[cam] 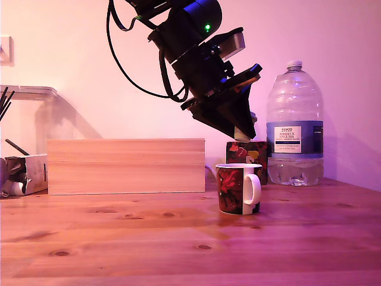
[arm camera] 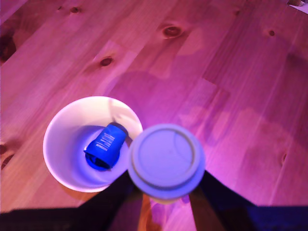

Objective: Pick up the coffee capsules from the table one by one and drop them inside the nearest coffee cup

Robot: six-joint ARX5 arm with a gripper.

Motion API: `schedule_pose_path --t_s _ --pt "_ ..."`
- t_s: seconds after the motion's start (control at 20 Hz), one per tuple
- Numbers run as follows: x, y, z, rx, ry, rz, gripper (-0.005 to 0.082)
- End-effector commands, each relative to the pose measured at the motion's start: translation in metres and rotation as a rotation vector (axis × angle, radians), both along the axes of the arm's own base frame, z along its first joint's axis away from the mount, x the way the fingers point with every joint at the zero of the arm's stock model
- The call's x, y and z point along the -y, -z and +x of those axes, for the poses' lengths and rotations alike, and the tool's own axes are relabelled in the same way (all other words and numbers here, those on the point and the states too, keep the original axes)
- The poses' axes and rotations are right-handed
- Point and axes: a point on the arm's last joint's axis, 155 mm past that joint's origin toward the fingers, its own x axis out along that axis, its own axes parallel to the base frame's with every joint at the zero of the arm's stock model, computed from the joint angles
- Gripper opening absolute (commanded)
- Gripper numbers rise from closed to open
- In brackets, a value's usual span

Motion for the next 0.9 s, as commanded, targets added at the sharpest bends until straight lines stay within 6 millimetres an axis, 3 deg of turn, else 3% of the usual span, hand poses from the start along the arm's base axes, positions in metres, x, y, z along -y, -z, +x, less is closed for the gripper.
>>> schedule_pose_path --t_s 0.0,0.4,0.85 --pt "-0.004 -0.026 0.006 0.045 -0.019 -0.040 0.0189" --pt "0.012 -0.046 0.017 0.128 -0.012 -0.113 0.0185" --pt "-0.009 -0.042 0.038 0.135 -0.073 -0.088 0.0183"
